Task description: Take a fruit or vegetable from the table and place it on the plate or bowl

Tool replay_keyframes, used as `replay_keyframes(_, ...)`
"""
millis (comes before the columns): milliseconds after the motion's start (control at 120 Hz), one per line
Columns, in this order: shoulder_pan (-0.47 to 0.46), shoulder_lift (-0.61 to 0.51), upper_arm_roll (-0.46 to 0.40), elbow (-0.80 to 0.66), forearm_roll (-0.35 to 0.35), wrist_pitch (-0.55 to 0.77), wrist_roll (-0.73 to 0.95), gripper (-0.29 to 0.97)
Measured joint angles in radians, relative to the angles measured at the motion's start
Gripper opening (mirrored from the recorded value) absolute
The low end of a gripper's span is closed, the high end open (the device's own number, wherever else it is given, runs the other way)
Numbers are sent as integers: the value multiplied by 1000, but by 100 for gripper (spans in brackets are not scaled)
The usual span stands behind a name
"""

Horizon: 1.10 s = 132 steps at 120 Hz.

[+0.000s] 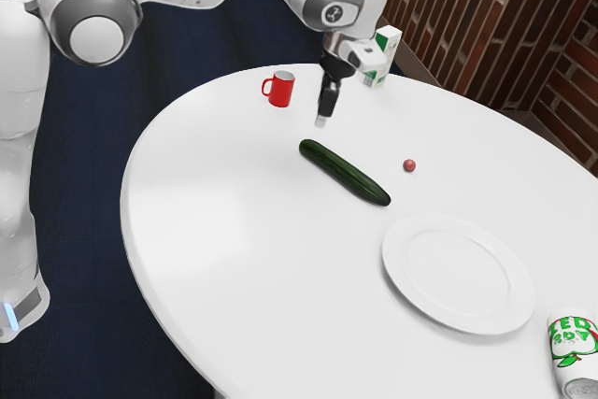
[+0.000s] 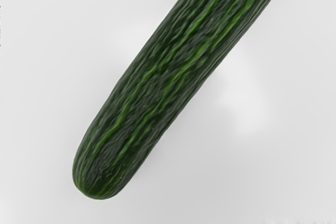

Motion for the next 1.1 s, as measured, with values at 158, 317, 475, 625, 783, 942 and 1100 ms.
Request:
replay_keyframes(158, 1, 26, -1, -1, 6, 23, 72, 68)
replay_keyframes(317, 1, 62, -2, -1, 3, 49, 126, 68)
replay_keyframes(475, 1, 80, -3, 1, -10, 77, 167, 68)
replay_keyframes(625, 0, 93, -6, 1, -30, 108, 197, 68)
replay_keyframes(783, -1, 107, -12, 1, -48, 126, 220, 68)
replay_keyframes(942, -2, 131, -25, -1, -69, 144, 237, 68)
replay_keyframes(1100, -1, 148, -27, -4, -85, 154, 250, 68)
